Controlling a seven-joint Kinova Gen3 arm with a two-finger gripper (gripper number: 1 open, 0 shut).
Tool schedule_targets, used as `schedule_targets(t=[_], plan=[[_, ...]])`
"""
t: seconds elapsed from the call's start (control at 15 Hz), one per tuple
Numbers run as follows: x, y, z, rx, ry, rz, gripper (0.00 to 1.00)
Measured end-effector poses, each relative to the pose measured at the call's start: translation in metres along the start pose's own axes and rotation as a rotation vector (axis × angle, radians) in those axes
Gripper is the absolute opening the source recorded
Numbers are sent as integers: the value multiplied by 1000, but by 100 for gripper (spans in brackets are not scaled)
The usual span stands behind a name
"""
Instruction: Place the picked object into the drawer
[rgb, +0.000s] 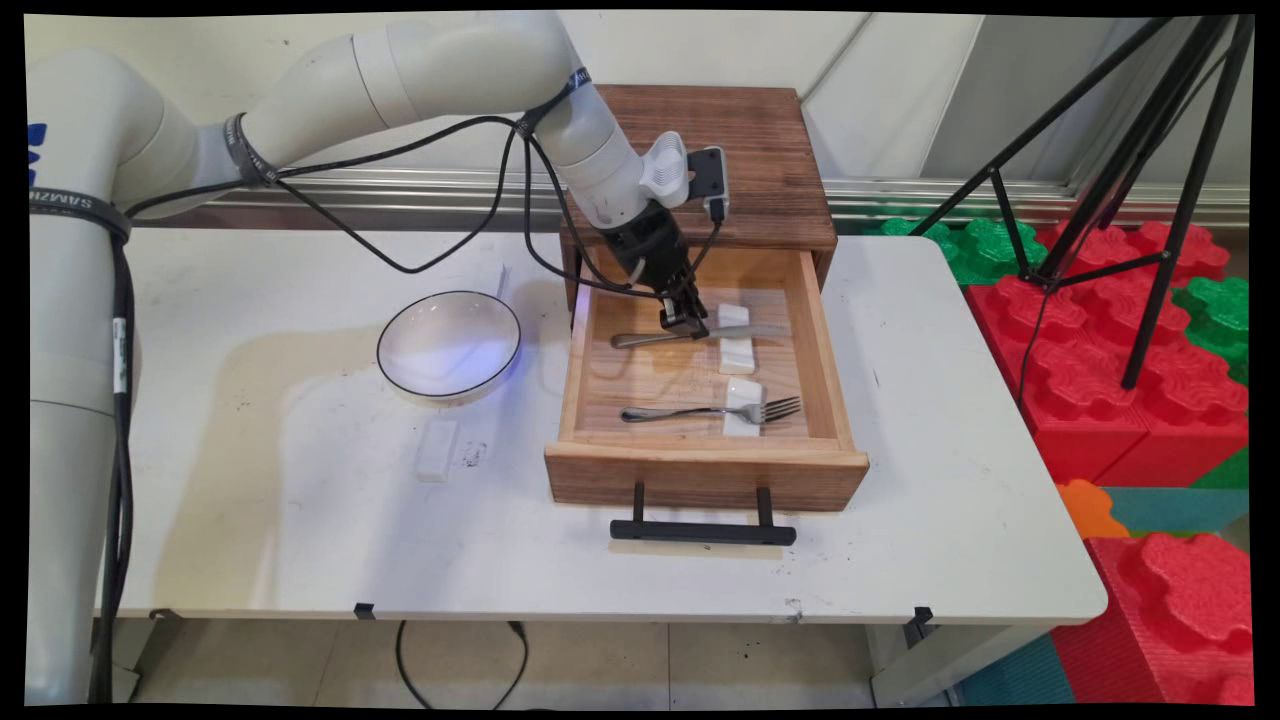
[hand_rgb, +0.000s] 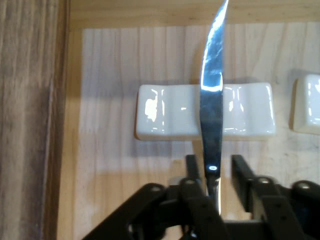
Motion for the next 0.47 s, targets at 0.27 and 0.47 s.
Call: schedule_targets(t=[0.27, 0.47], plan=[[0, -1, 4, -2, 8, -6, 100], [0, -2, 4, 1, 19, -10, 100]])
